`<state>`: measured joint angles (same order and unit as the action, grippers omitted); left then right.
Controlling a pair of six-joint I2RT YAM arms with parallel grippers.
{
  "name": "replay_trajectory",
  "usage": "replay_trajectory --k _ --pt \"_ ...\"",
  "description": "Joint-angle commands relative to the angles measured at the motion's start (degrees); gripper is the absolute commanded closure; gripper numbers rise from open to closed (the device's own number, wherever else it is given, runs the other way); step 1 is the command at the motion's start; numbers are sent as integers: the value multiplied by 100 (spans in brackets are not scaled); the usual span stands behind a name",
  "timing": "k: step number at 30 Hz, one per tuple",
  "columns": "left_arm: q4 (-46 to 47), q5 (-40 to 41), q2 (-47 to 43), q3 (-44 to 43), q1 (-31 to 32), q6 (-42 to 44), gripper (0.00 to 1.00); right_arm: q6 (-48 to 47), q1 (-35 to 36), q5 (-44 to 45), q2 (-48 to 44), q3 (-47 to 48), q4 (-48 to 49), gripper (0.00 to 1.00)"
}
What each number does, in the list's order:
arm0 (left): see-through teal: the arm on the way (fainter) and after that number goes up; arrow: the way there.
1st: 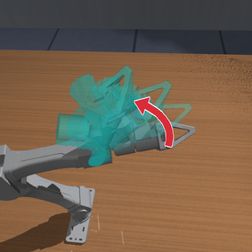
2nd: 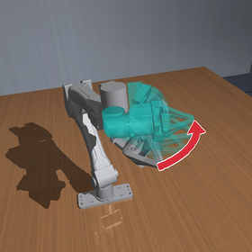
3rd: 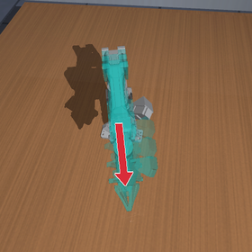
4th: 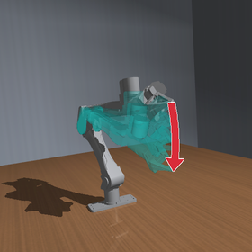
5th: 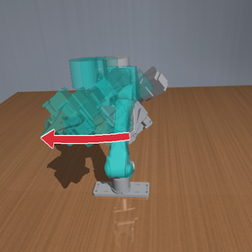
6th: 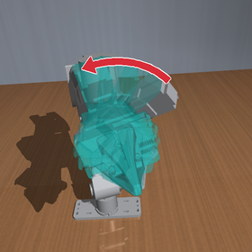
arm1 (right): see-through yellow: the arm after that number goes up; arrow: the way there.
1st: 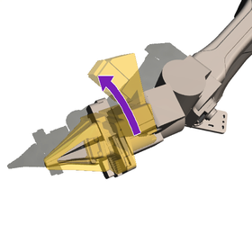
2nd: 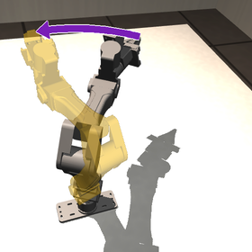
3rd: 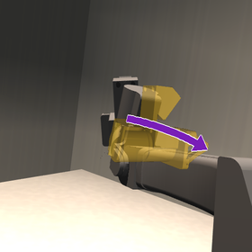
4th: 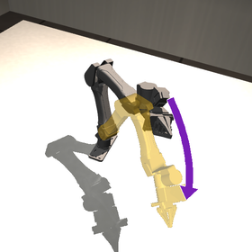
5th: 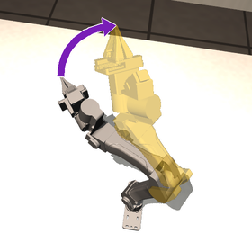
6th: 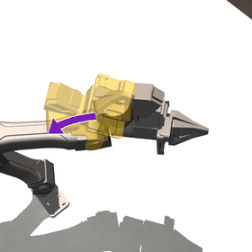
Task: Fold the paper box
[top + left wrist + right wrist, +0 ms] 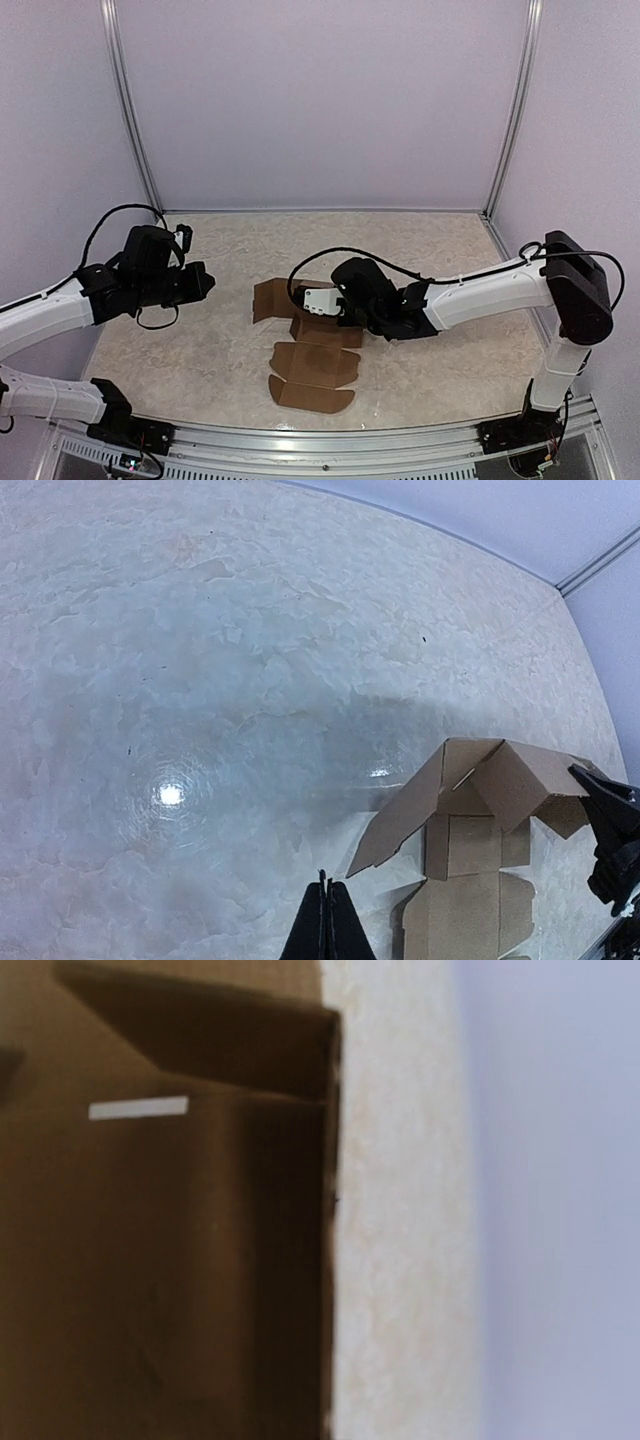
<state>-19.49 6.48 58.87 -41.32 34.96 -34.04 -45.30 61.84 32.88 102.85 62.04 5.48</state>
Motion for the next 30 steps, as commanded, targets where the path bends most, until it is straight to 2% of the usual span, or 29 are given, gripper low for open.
replay_trajectory --k 1,7,10,15,21,30 --pt "589 -128 138 293 -239 -50 100 -763 244 625 75 -493 1555 100" --pt "1397 -754 617 432 -367 -28 100 -1348 417 903 285 -1006 2983 100" --pt "1828 -1110 1043 420 -367 12 100 -1513 488 905 420 -1137 3366 100" --pt "2452 -1706 1618 458 -354 169 100 -1593 522 888 581 -1248 3697 100" --pt "2842 -2029 2072 492 -231 288 100 -1484 522 841 685 -1223 3777 100" --pt "2789 -2083 2524 218 302 429 100 -1550 522 921 889 -1171 4002 100"
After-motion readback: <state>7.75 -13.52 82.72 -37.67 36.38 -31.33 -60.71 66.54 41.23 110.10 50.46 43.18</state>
